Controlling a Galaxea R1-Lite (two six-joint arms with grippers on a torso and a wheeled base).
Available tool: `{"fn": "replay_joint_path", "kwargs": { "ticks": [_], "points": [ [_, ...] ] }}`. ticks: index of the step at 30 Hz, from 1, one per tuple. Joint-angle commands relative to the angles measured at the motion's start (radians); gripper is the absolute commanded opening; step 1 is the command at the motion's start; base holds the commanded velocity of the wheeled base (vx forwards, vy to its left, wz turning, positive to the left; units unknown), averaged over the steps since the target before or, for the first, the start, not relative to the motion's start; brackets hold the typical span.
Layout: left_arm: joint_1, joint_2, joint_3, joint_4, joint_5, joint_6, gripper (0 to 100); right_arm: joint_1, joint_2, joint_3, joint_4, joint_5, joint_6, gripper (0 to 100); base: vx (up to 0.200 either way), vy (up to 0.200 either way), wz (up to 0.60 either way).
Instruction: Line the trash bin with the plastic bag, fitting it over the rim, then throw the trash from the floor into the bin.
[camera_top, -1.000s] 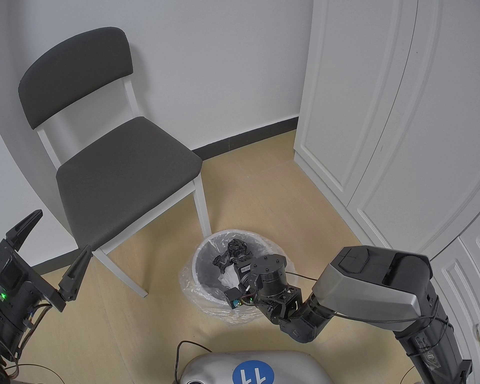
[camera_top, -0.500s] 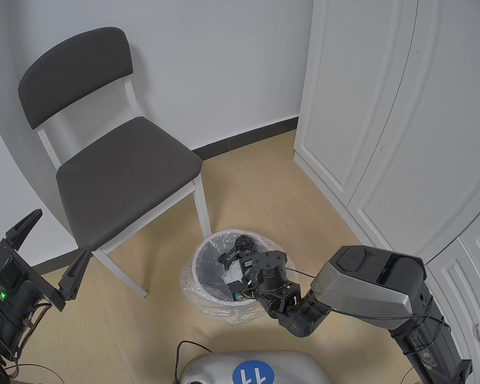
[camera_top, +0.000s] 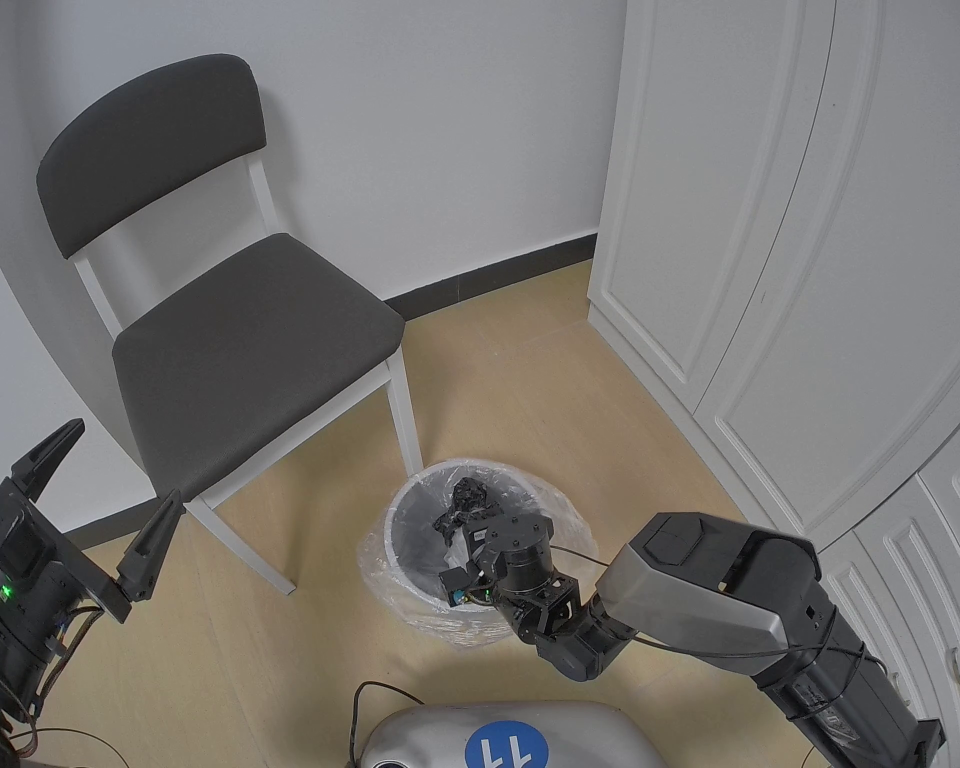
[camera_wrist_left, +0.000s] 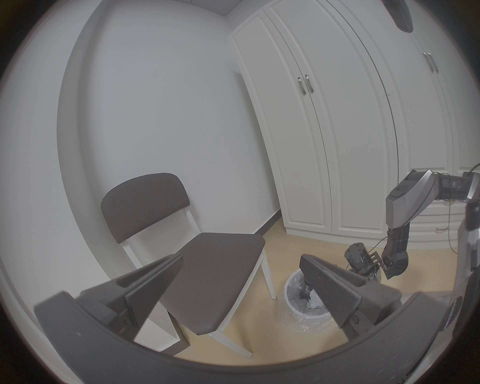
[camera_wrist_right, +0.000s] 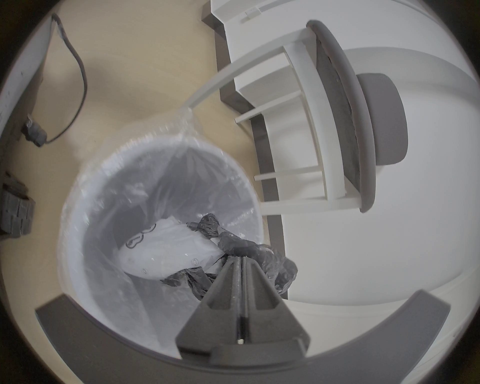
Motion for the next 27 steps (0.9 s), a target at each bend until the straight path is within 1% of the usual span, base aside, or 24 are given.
{"fn": "replay_joint_path", "kwargs": {
  "ticks": [1, 5, 11, 15, 16, 19, 23, 24, 27],
  "points": [
    [0.0, 0.002, 0.0, 0.0, 0.0, 0.0, 100, 0.02, 0.012, 0.017, 0.001, -0.001, 0.008, 0, 0.0, 0.0, 0.0],
    [0.0, 0.002, 0.0, 0.0, 0.0, 0.0, 100, 0.023, 0.02, 0.011, 0.001, -0.001, 0.011, 0, 0.0, 0.0, 0.0],
    [0.0, 0.002, 0.0, 0.0, 0.0, 0.0, 100, -0.006, 0.017, -0.029, 0.004, -0.003, 0.012, 0, 0.0, 0.0, 0.0],
    [0.0, 0.002, 0.0, 0.0, 0.0, 0.0, 100, -0.02, 0.018, -0.095, 0.038, -0.003, 0.012, 0, 0.0, 0.0, 0.0],
    [0.0, 0.002, 0.0, 0.0, 0.0, 0.0, 100, -0.021, 0.026, -0.136, 0.053, -0.003, 0.012, 0, 0.0, 0.0, 0.0],
    [0.0, 0.002, 0.0, 0.0, 0.0, 0.0, 100, -0.02, 0.052, -0.19, 0.056, -0.003, 0.015, 0, 0.0, 0.0, 0.0],
    [0.0, 0.002, 0.002, 0.001, 0.0, 0.0, 100, -0.014, 0.074, -0.217, 0.056, -0.003, 0.031, 0, 0.0, 0.0, 0.0],
    [0.0, 0.002, 0.002, 0.004, 0.0, 0.0, 100, -0.006, 0.11, -0.246, 0.058, -0.004, 0.074, 0, 0.0, 0.0, 0.0],
    [0.0, 0.002, 0.002, 0.004, 0.0, 0.0, 100, -0.003, 0.126, -0.246, 0.058, -0.018, 0.095, 0, 0.0, 0.0, 0.0]
  ]
}}
